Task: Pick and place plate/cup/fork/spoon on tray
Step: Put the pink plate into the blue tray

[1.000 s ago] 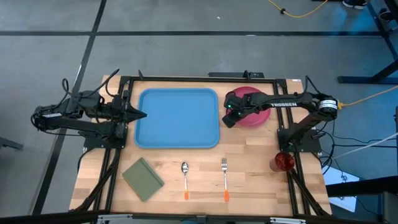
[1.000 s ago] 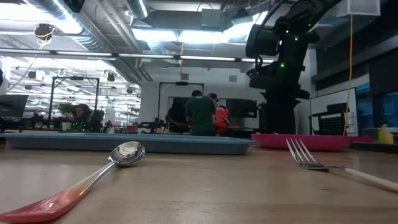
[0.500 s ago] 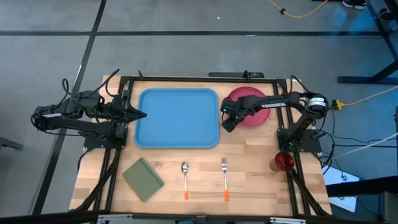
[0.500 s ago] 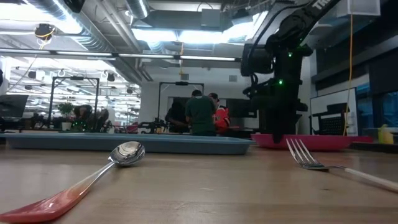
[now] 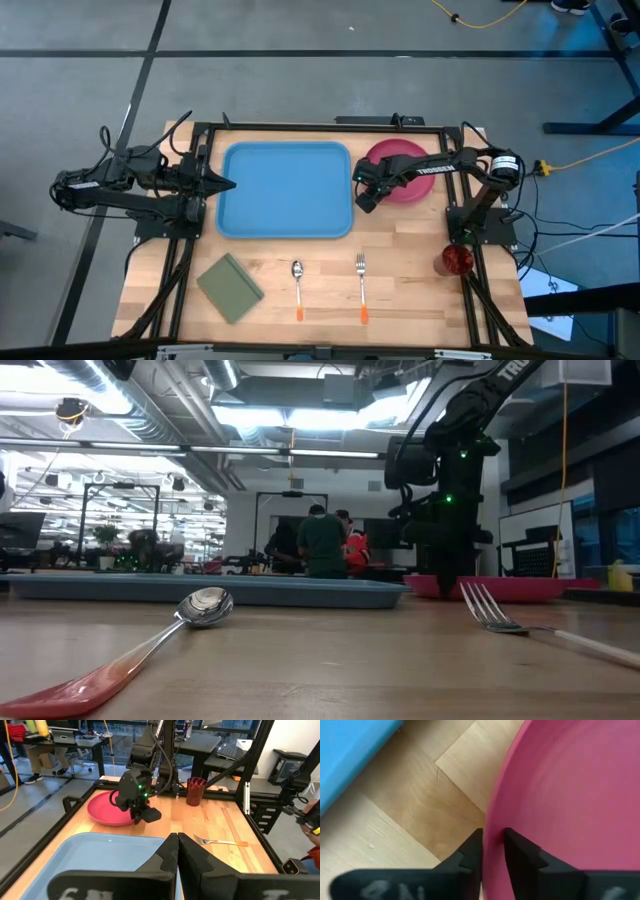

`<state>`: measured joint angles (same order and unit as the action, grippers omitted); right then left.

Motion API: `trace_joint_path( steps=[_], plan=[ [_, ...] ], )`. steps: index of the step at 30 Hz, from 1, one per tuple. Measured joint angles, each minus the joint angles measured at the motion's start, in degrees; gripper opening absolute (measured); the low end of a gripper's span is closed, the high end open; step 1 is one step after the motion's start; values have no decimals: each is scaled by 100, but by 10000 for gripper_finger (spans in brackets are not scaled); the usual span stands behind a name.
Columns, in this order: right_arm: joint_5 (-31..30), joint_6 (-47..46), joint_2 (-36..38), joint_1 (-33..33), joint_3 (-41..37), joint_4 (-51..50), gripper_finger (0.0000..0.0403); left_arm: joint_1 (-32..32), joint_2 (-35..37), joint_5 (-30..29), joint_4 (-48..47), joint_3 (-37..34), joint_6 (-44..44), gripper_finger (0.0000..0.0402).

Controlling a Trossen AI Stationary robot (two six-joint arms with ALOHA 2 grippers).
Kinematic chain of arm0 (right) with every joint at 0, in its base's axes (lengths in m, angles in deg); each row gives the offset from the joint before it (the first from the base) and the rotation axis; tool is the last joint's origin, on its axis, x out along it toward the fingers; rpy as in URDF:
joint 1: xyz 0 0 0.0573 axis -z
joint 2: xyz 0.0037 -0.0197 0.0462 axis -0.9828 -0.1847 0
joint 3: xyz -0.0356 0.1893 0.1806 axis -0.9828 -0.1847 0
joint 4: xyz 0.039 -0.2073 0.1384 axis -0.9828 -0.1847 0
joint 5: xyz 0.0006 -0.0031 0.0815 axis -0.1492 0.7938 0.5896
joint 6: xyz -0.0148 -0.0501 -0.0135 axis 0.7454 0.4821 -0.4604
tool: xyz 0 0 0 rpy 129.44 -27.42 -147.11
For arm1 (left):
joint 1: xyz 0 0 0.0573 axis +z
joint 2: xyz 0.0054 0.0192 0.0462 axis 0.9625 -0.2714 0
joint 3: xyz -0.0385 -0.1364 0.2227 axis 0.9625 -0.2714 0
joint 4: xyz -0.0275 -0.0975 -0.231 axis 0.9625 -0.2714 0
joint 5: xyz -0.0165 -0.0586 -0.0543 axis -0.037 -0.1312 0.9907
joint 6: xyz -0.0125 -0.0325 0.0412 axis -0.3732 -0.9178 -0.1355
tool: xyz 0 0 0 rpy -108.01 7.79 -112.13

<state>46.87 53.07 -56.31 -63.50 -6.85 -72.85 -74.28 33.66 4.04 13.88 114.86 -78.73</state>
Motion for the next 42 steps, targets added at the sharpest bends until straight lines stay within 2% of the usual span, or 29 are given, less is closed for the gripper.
trace_joint_path(
  steps=[7, 11, 16, 19, 22, 27, 30, 33, 36, 42],
  plan=[
    [-314, 97, 13, -4, 53, -35, 13, 0, 0, 0, 2, -1, 0, 0],
    [-472, 148, 0, -163, 367, -431, 8, 0, 0, 2, 1, -1, 0, 0],
    [-756, 163, 148, -546, 1177, -975, 6, 0, 0, 0, 2, -1, 0, 0],
    [-1172, 428, 192, -848, 1733, -965, 6, 0, 0, 0, 2, -1, 0, 0],
    [-1294, 957, 204, -1116, 2119, -541, 6, 1, 0, 0, 1, 0, 0, 0],
    [-712, 2249, 171, -1421, 2236, 798, 6, 0, 0, 1, 0, -1, 1, 0],
    [-157, 2537, -56, -1494, 2243, 1443, 6, 0, 0, 0, -2, -1, 2, 0],
    [97, 2520, -457, -1510, 2250, 2008, 6, 1, 0, 1, -2, 0, 0, 0],
    [317, 2512, -968, -1510, 2562, 2018, 6, 0, 0, 1, -1, -1, 2, 0],
    [545, 2683, -1900, -1624, 3861, 1268, 7, 1, 0, 1, 1, -1, 1, 0]
  ],
)
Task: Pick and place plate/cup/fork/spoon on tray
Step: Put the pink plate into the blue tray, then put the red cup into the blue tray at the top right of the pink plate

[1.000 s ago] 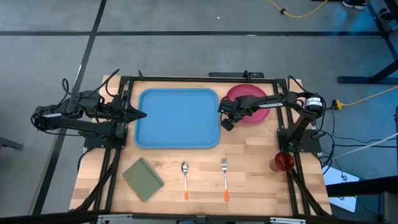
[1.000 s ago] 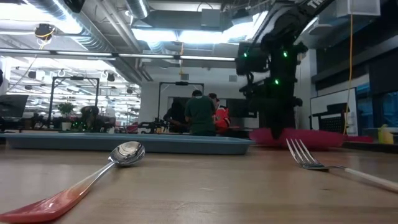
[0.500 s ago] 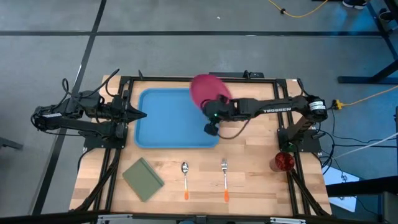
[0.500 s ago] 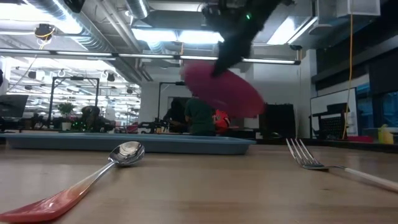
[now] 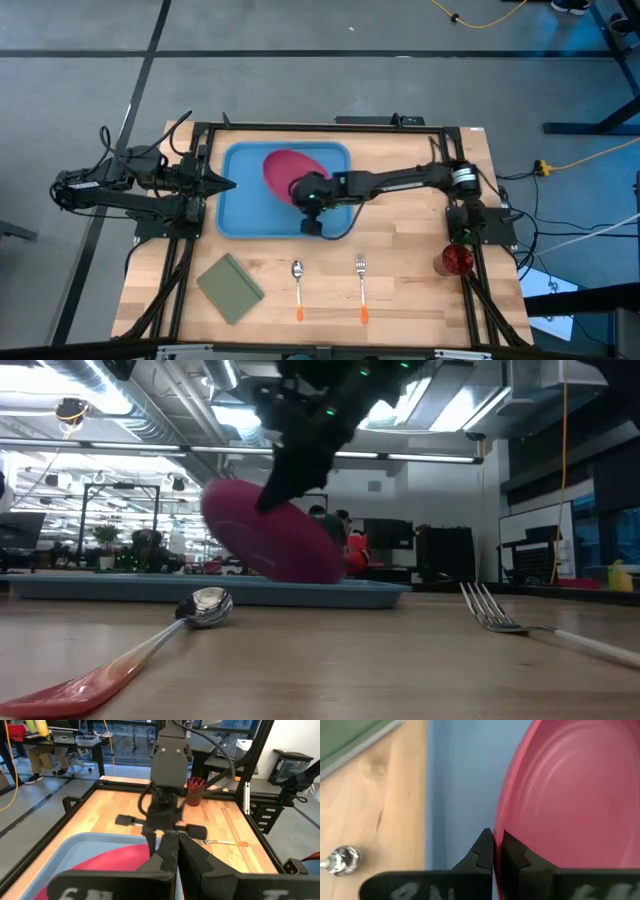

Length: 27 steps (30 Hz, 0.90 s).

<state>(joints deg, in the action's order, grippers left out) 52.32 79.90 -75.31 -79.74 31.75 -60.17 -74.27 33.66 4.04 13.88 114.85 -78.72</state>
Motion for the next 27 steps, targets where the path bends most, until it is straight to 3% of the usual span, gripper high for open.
trace_joint_path(
  steps=[7, 20, 27],
  plan=[
    [-12, 36, -757, -107, 895, -511, 32, 0, 0, -1, 1, 1, 0, 0],
    [-43, 16, -978, -83, 978, -39, 61, -1, 0, -1, 0, 0, -1, 0],
    [-49, 125, -973, -75, 978, 84, 116, 0, 0, -1, 0, 0, -1, 0]
  ],
)
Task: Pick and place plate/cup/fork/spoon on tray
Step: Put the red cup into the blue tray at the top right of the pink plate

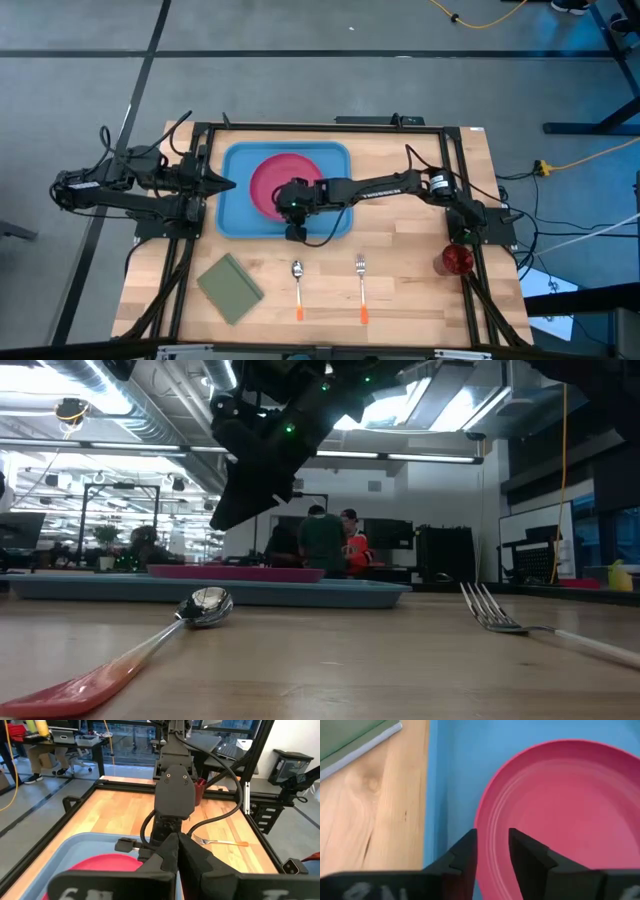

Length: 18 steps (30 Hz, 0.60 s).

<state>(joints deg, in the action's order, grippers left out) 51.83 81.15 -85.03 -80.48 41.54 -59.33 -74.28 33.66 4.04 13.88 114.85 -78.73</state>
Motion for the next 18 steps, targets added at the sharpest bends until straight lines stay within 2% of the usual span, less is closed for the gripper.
trace_joint_path(
  steps=[7, 11, 18],
  plan=[
    [-163, -104, 412, -116, 0, -613, 114, 0, 0, 1, 4, 1, 1, 0],
    [-562, -465, 794, -262, 0, -1605, 114, 1, 0, 0, -3, 0, 0, 0],
    [-621, -1507, 1291, -650, -4, -3462, 113, -1, 0, 0, 3, 0, 0, 0]
  ],
)
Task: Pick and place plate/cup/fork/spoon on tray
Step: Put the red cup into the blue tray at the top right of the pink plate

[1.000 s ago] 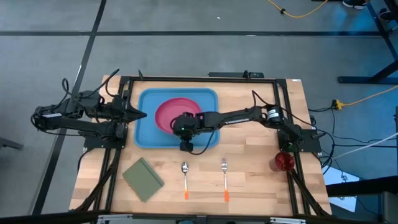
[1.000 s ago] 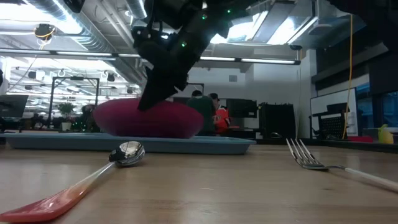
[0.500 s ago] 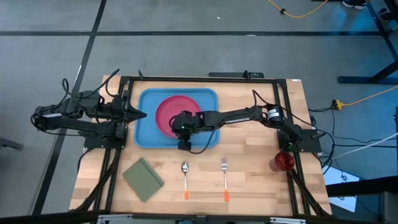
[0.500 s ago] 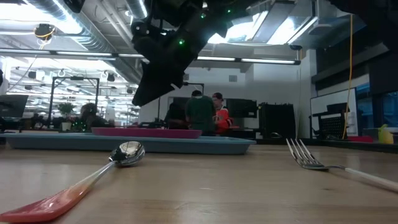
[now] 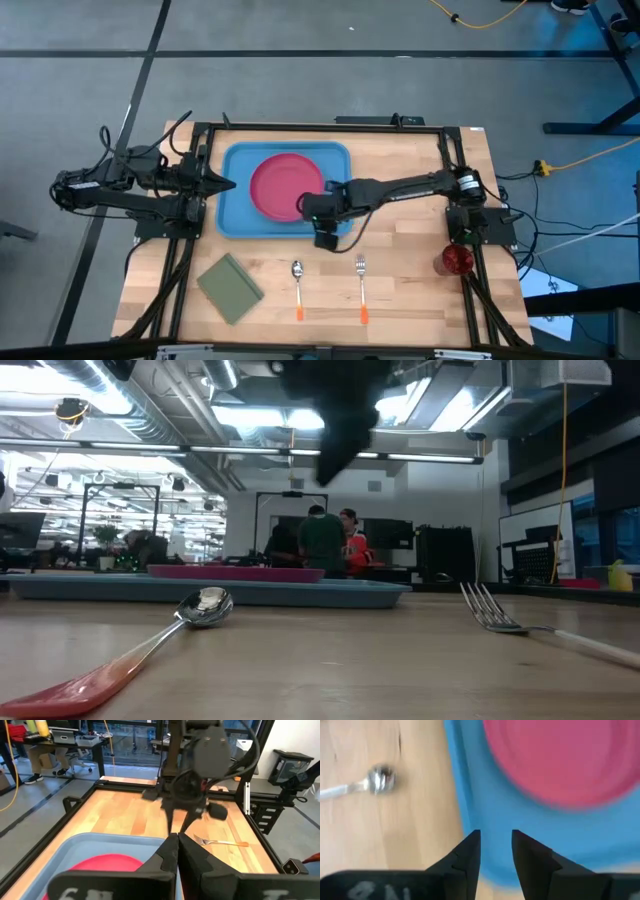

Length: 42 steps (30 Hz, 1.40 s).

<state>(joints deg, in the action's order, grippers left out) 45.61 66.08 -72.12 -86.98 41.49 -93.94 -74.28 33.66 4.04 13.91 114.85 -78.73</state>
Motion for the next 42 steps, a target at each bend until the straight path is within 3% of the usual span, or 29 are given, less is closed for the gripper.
trace_joint_path(
  steps=[6, 12, 18, 25, 42],
  plan=[
    [-976, -1234, 627, -704, -258, -877, 113, 1, 0, 1, -6, 0, 0, 0],
    [-1765, -3150, 1633, -1692, -1558, -875, 113, 0, 0, 0, -2, 2, 0, 0],
    [-1742, -5507, 2596, -2577, -2743, -795, 113, 0, 0, 2, -3, 0, 2, 0],
    [-1316, -8098, 3044, -3342, -3342, -1474, 113, 2, 0, 0, 1, 1, 1, 0],
    [-618, -11429, 3075, -4686, -3362, -2655, 113, 0, 0, 0, -4, 0, 0, 0]
  ],
)
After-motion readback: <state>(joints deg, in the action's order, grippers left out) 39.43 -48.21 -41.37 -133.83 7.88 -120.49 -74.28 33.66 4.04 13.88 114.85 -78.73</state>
